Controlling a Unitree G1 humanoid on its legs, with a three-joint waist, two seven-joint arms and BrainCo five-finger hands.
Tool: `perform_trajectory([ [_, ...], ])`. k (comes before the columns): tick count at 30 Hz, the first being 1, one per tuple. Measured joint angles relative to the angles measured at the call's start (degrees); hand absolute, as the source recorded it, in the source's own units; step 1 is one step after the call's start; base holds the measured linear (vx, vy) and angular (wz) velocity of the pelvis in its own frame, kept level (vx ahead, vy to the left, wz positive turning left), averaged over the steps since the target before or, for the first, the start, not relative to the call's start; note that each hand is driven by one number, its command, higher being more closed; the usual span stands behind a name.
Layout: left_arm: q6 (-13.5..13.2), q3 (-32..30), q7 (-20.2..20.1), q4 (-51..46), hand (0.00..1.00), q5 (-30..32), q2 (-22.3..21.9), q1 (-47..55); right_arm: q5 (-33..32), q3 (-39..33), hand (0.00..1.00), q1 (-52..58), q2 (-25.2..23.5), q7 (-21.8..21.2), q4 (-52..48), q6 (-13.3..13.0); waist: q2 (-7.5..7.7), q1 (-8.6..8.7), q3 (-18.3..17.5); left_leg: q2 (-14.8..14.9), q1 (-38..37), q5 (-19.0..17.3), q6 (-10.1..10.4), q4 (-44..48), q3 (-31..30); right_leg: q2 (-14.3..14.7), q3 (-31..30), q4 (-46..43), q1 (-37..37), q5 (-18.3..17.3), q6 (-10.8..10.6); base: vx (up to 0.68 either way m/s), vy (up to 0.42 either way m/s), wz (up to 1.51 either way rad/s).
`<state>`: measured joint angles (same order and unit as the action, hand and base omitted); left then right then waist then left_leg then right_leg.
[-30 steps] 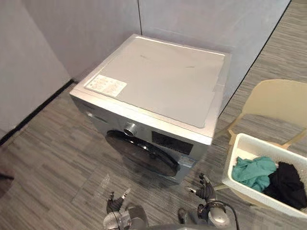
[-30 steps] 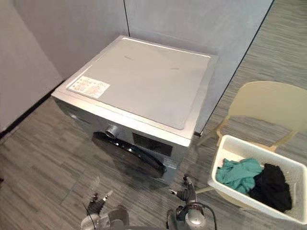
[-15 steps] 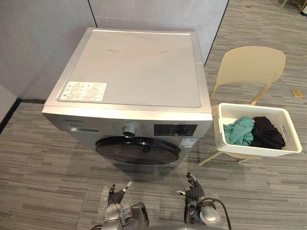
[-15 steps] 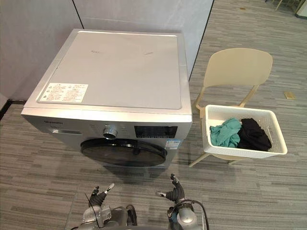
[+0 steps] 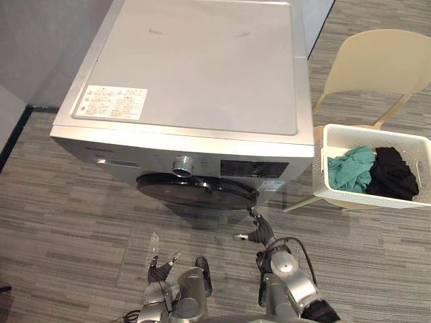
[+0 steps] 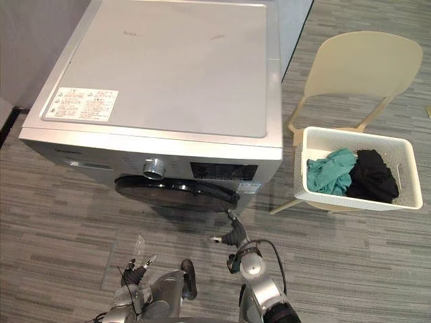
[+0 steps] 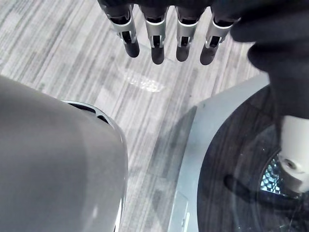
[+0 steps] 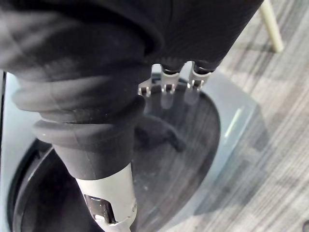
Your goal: Pick up the laundry basket with both hands and put the clothes into the washing machine.
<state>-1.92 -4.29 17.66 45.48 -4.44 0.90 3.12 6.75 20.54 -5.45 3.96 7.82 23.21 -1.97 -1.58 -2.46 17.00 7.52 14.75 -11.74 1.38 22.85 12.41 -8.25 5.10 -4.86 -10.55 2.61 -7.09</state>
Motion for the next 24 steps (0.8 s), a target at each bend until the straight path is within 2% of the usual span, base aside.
perform_trajectory([
  [2,-0.5,0.4,0.1,-0.1,0.0,-0.1,0.0,-0.8,0.0,0.7,0.0,-4.0,0.1,1.2,0.1,0.0,-0.25,0.0,0.8,-0.8,1.8,0.7,-0.3,-0.1,-1.0,-0.7,1.1,-0.4,-1.3,0.1,-0.1,-0.04,0.043,0.25],
  [5,-1.0,1.1,0.2,-0.5,0.0,-1.3,0.1,-1.8,0.0,1.0,0.0,-7.7,0.6,2.6,0.2,0.1,-0.53,-1.15,3.6,-1.6,2.6,1.9,-0.5,-0.7,-1.8,-1.4,1.9,-1.4,-2.2,0.1,-0.1,-0.06,0.022,0.2],
  [6,-1.0,1.5,0.2,-0.6,0.0,-1.5,0.4,-1.9,0.0,1.0,0.0,-8.5,1.0,2.9,0.2,0.1,-0.74,-1.69,3.8,-1.8,3.3,2.2,-0.6,-0.9,-2.0,-1.6,2.0,-2.0,-3.2,0.0,-0.1,-0.09,0.002,0.18],
  [9,-1.3,1.6,0.3,-2.1,0.0,-2.3,0.3,-1.9,0.0,0.4,0.0,-15.1,2.2,4.7,3.1,0.1,-1.78,-1.85,5.8,-2.6,5.0,3.6,-0.7,-1.8,-3.5,-2.2,2.8,-3.1,-4.7,0.1,-0.1,-0.11,0.003,0.24],
  [12,-1.5,1.6,0.2,-3.1,0.0,-2.3,0.2,-2.0,0.2,0.7,0.0,-18.9,3.8,4.5,6.3,0.2,-1.97,-2.36,6.9,-2.9,5.8,5.1,-0.5,-3.8,-3.9,-2.6,3.0,-3.1,-5.9,0.5,0.1,-0.11,-0.022,0.13],
  [13,-1.8,1.7,0.2,-3.4,0.0,-2.3,0.0,-2.2,0.1,0.8,0.0,-20.3,4.7,4.4,7.2,0.4,-2.21,-3.02,7.5,-3.1,6.0,5.6,-0.1,-4.5,-4.1,-2.7,3.1,-2.8,-6.2,0.8,0.2,-0.09,-0.011,0.1],
  [16,-2.4,1.5,0.1,-4.4,0.0,-2.8,-0.1,-2.1,-1.1,2.0,0.0,-22.4,7.7,3.1,7.2,0.7,-2.56,-3.22,8.3,-3.5,6.6,7.4,0.1,-6.2,-4.9,-2.9,4.0,-2.5,-6.8,1.3,0.6,-0.07,-0.016,0.19],
  [21,-2.4,1.5,-0.2,-4.4,0.0,-3.9,-0.1,-2.1,-9.6,2.2,0.0,-23.4,8.8,-0.3,7.0,0.7,-2.74,-3.16,8.5,-3.4,6.6,8.2,0.0,-6.8,-5.0,-2.7,4.1,-1.8,-6.8,2.2,0.6,-0.03,-0.004,0.02],
  [24,-2.2,1.5,-1.4,-4.5,0.0,-3.9,-0.1,-2.1,-17.7,2.4,0.0,-23.4,10.6,-4.5,6.6,0.7,-2.74,-3.15,8.5,-3.4,6.4,8.3,-0.1,-6.8,-4.9,-2.7,4.0,-1.7,-6.5,2.3,0.6,0.0,0.0,0.0],
])
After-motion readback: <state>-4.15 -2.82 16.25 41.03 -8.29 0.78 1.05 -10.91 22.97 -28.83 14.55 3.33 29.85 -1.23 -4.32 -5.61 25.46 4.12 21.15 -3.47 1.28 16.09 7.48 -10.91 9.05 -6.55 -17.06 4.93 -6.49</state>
